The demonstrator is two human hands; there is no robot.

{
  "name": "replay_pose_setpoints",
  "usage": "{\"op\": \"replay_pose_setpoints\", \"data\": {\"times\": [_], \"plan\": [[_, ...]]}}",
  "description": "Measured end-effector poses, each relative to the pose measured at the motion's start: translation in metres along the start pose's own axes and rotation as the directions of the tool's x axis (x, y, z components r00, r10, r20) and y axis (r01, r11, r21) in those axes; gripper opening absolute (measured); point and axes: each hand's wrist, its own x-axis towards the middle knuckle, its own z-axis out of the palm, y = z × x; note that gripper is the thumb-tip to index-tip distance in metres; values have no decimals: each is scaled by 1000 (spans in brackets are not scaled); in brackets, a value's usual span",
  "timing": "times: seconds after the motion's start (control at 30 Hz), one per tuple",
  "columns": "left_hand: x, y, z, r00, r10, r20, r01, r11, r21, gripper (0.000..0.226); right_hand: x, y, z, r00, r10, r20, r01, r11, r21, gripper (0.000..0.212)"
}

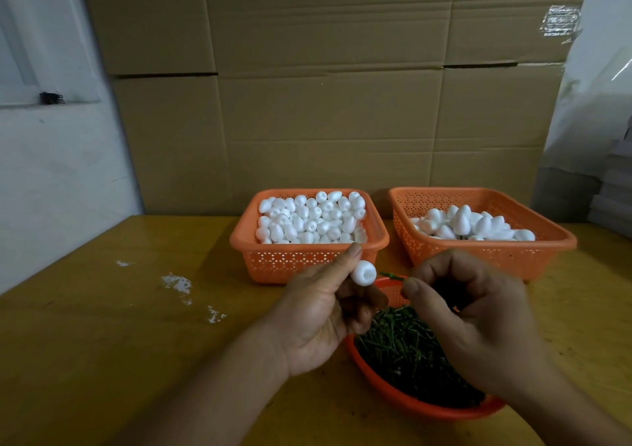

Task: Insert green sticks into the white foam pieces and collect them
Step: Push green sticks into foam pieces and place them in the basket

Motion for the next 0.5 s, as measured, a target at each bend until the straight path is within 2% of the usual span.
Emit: {"op": "replay_pose_setpoints", "data": {"times": [0.17, 0.3, 0.5], "plan": [[-1, -1, 1, 1000, 1, 14, -1, 1000, 28, 40, 0, -1, 2, 1000, -17, 11, 17, 999, -30, 21], [-1, -2, 3, 1000, 5, 17, -5, 999, 33, 38, -1, -1, 3, 999, -36, 8, 37, 998, -60, 13], [-1, -4, 4, 999, 43, -8, -43, 997, 71, 38, -2, -1, 3, 999, -54, 8, 54, 988, -142, 14]]}}
